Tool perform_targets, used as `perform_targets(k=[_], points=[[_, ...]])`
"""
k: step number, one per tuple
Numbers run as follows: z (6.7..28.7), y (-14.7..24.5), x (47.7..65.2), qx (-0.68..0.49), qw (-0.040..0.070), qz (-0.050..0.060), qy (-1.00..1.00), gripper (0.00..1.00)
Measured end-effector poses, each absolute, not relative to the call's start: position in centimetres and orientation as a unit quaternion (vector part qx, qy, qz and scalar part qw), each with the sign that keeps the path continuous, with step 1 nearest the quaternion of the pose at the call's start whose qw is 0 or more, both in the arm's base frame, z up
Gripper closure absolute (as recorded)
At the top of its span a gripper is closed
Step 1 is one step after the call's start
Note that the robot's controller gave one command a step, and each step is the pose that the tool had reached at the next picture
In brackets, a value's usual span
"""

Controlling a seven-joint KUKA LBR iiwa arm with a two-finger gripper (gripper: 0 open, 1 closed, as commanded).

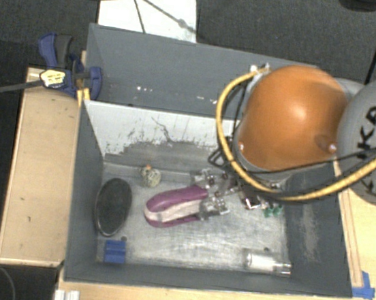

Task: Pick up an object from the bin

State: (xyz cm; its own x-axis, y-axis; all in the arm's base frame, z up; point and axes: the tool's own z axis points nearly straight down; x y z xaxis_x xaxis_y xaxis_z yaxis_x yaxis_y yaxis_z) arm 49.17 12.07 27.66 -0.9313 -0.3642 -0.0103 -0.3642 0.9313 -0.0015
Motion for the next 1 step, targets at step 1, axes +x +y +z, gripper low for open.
perform_targets(k=[1], points=[[30.39,11.31,53.06,-0.294,0.003,0.0,0.956,1.0]])
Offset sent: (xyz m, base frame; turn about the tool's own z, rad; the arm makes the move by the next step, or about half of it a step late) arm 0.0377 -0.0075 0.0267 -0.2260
